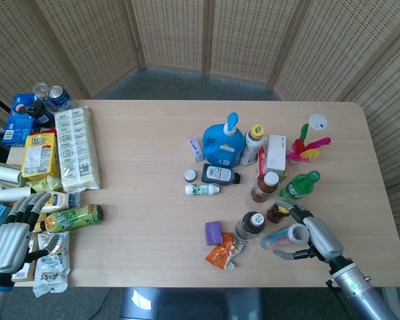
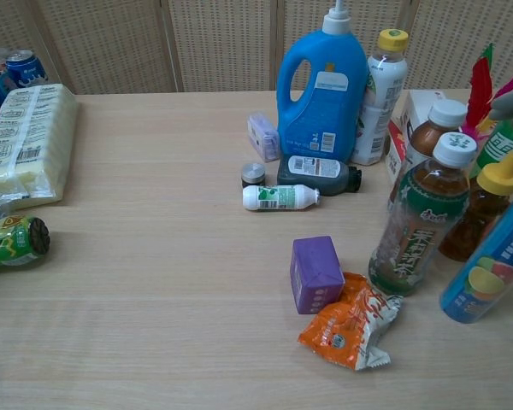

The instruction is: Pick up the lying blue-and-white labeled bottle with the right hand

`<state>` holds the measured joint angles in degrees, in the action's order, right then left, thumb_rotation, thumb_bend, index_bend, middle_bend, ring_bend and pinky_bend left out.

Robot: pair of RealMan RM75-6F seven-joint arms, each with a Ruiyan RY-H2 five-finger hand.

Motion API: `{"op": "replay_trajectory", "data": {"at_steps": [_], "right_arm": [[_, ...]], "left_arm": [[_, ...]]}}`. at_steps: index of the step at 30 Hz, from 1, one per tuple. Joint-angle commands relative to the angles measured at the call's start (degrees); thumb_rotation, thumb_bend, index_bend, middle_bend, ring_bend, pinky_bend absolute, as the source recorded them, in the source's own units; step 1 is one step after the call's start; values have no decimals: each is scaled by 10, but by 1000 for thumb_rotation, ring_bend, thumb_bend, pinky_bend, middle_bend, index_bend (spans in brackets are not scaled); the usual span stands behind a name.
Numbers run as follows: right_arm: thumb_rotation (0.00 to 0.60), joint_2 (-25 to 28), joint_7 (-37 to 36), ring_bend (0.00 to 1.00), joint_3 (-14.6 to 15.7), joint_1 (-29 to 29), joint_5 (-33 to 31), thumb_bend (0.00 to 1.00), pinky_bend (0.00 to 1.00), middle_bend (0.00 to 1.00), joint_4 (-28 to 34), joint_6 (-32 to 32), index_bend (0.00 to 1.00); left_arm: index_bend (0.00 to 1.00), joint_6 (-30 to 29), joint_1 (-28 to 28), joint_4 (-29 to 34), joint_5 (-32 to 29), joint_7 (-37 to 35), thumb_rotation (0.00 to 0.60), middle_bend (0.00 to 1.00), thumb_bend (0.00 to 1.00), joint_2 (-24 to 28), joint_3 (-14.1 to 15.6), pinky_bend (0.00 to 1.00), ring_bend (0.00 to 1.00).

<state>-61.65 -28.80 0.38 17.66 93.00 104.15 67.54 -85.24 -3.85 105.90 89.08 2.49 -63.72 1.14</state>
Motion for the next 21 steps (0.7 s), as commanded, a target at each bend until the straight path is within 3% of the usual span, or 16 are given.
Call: {"op": "replay_trajectory", "data": {"at_steps": [1, 4, 5, 7, 9, 12, 14, 21], "right_arm": [[577, -21, -12, 0, -8, -1, -12, 101, 0, 0, -16, 11, 0], [600, -38, -20, 0, -16, 0, -24, 86, 0, 27, -34, 16, 7], [600, -41, -23, 0, -18, 0, -26, 86, 0, 78, -38, 17, 47], [600, -49, -30, 45, -22, 2, -29, 83, 62, 273, -48, 20, 206], [600, -55, -41, 232, -23, 5, -29, 84, 218, 533, -57, 19, 386], [600, -67, -56, 562, -24, 8, -30, 86, 409, 832, -73, 19, 549], [600, -71, -65, 684, -23, 9, -29, 86, 475, 952, -82, 18, 601], [600, -74, -74, 904, -25, 8, -37, 99, 558, 1000, -99, 24, 731]], "left_arm": [[0, -1, 0, 1, 1, 1, 600, 0, 378, 1, 0, 0, 0], [0, -4, 3, 3, 1, 2, 600, 0, 379, 4, 0, 0, 0], [0, -6, 4, 4, 0, 2, 600, 0, 378, 5, 0, 0, 0], [0, -8, 6, 5, -1, 3, 600, 0, 378, 7, -1, 0, 0], [0, -8, 7, 6, -2, 4, 600, 0, 378, 8, 0, 0, 0], [0, -9, 8, 6, -3, 5, 600, 0, 379, 8, 0, 0, 0], [0, -9, 9, 7, -5, 7, 600, 0, 379, 9, -1, 0, 0], [0, -6, 7, 10, -10, 12, 600, 0, 378, 10, -5, 0, 0]]}}
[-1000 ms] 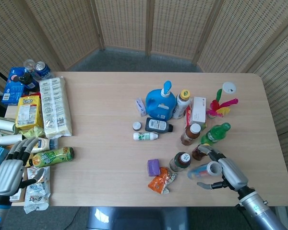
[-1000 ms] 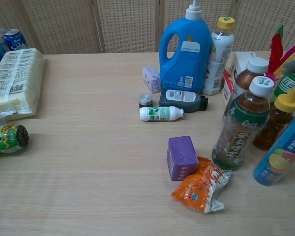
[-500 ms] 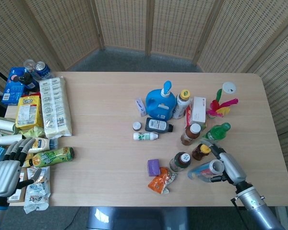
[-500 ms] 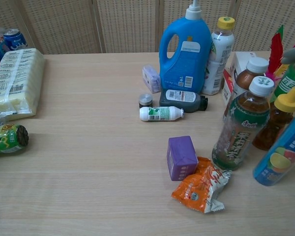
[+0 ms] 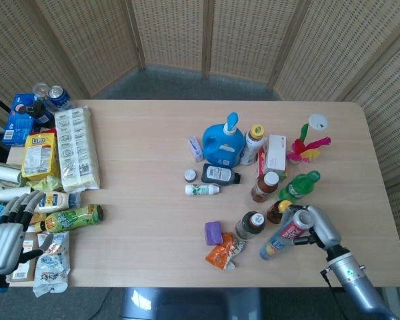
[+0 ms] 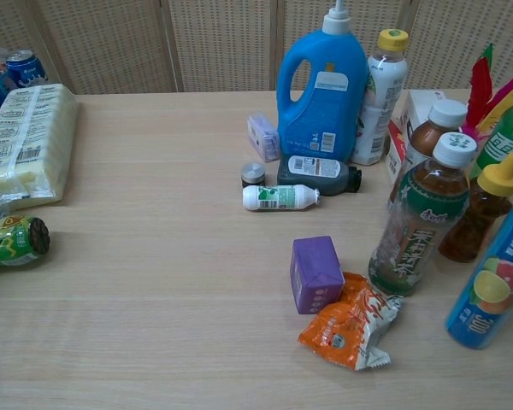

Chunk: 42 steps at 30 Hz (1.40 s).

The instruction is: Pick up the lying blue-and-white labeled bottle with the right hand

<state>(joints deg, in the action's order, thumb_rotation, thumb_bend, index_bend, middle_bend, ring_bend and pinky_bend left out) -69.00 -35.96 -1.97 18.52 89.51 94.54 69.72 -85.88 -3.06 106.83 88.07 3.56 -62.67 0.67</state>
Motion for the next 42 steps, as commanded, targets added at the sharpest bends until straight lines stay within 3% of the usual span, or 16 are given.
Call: {"op": "replay_trajectory", "data": {"at_steps": [1, 7, 17, 28, 42], "right_arm": [[600, -1, -3, 917, -2, -1, -4, 101, 565, 1000, -5, 5, 743], [600, 1, -6, 998, -8, -4, -12, 116, 617, 1000, -13, 15, 799], [600, 26, 5, 1000, -22, -7, -18, 135, 646, 1000, -4, 34, 825], [600, 89, 13, 1000, -44, -6, -22, 132, 648, 1000, 25, 48, 826], [600, 171, -25, 1000, -94, 13, -31, 126, 648, 1000, 54, 59, 828]], "left_arm": [[0, 2, -1, 1, -1, 2, 600, 0, 379, -1, -1, 0, 0], [0, 7, -5, 2, -4, 8, 600, 0, 380, -3, -5, 0, 0], [0, 8, -5, 1, -8, 7, 600, 0, 379, -3, -6, 0, 0], [0, -1, 2, -5, -1, -4, 600, 0, 380, -3, -3, 0, 0], [0, -23, 17, -3, 15, -8, 600, 0, 379, 3, 6, 0, 0]]}}
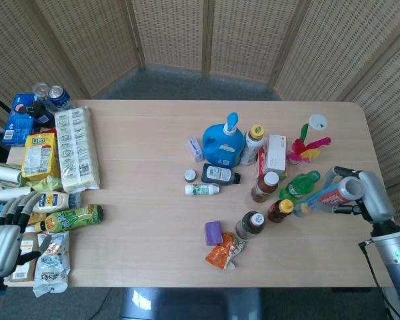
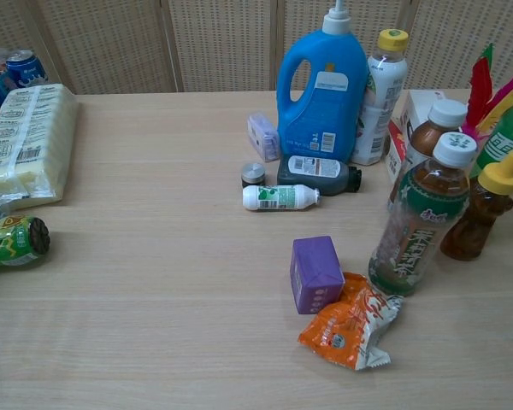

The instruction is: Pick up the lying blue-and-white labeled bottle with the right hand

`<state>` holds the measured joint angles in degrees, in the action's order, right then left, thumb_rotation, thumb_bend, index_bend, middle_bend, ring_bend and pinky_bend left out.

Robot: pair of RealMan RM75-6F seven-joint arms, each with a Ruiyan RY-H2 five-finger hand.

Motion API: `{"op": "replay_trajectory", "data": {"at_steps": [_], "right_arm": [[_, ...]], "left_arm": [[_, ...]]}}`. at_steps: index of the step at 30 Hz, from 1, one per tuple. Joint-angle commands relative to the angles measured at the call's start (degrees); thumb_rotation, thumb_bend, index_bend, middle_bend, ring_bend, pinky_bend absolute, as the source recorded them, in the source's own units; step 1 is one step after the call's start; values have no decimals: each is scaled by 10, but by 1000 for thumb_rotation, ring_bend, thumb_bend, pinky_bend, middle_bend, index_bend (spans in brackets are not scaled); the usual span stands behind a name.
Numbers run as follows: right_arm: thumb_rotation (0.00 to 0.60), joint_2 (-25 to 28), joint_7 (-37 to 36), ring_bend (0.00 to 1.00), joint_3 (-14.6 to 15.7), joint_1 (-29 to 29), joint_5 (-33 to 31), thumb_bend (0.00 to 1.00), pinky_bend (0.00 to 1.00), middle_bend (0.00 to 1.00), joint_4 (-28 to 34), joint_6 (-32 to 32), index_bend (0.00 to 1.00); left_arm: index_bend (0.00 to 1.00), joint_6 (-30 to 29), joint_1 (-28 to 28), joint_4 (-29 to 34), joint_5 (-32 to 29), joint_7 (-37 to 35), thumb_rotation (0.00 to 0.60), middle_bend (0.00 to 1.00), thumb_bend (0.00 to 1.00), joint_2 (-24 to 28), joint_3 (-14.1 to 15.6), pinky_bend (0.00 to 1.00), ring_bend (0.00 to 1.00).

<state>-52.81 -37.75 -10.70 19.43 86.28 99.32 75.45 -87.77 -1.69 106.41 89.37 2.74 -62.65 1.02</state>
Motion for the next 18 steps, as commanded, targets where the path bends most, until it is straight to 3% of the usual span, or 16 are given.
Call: {"op": "replay_trajectory", "data": {"at_steps": [1, 18], "right_arm": [[600, 15, -10, 1000, -9, 5, 2, 126, 648, 1000, 10, 1, 828], [600, 43, 6, 1000, -28, 21, -6, 123, 649, 1000, 42, -7, 829]], "left_arm": [[0, -8, 6, 2, 4, 0, 600, 0, 378, 4, 3, 0, 0], [0, -11, 15, -13, 4, -17, 600, 0, 379, 2, 5, 0, 0]]}}
